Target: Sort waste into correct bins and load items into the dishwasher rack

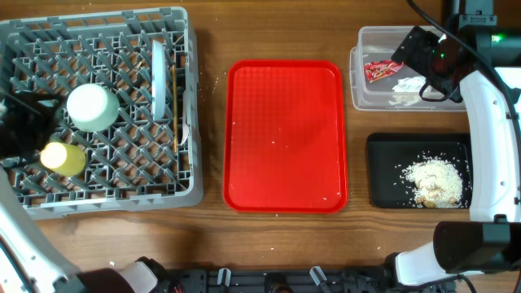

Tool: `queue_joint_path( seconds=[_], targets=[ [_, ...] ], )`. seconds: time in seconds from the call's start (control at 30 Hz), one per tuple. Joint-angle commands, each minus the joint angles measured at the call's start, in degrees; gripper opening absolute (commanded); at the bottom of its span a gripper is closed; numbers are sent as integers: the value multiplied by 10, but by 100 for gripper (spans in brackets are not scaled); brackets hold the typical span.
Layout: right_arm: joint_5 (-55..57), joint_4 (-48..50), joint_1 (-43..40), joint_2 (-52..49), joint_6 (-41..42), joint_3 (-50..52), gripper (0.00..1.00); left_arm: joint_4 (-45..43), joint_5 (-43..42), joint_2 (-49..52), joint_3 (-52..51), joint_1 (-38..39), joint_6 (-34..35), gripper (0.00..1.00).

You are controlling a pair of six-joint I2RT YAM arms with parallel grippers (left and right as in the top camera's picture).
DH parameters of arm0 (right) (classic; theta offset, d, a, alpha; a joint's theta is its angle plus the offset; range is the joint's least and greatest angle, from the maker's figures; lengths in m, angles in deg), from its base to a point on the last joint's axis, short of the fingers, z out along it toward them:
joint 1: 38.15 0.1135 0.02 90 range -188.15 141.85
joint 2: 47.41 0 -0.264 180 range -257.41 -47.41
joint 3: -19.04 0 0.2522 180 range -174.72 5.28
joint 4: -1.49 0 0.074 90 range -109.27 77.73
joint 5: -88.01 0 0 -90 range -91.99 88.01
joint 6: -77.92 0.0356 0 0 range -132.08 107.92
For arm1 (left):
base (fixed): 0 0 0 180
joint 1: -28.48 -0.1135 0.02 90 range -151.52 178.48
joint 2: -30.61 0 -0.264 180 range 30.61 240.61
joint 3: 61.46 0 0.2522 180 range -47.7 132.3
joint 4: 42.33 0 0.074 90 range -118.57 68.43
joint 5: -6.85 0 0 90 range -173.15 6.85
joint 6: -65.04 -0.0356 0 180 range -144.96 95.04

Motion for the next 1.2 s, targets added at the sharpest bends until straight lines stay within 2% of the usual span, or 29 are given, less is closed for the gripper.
queue_joint_path(
  seconds=[0.0, 0.07, 0.1, 0.13, 0.27, 0.6, 0.8, 0.9, 1.0, 1.13, 1.17],
  targets=[
    [8, 1, 1, 3, -10, -7, 100, 74, -76, -70, -1, 32, -82, 43],
    [8, 1, 1, 3, -10, -7, 100, 109, -70, -110, -1, 47, -92, 48],
    [8, 1, 1, 3, -10, -7, 100, 124, -62, -126, -1, 54, -91, 59],
    [8, 1, 1, 3, -10, -7, 100, 139, -55, -139, -1, 58, -92, 100],
    [8, 1, 1, 3, -10, -7, 100, 185, -47, -183, -1, 61, -91, 100],
    [8, 1, 1, 3, -10, -7, 100, 185, -47, -204, -1, 61, -91, 100],
    [8, 1, 1, 3, -10, -7, 100, 213, 9, -198, -2, 62, -92, 100],
    [8, 1, 1, 3, -10, -7, 100, 209, 17, -216, -19, 98, -94, 100],
    [8, 1, 1, 3, -10, -7, 100, 134, 59, -263, -88, 193, -94, 100],
    [8, 1, 1, 3, -10, -7, 100, -53, 78, -353, -233, 306, -94, 100],
    [8, 1, 1, 3, -10, -7, 100, -123, 77, -389, -296, 334, -93, 100]
  ],
)
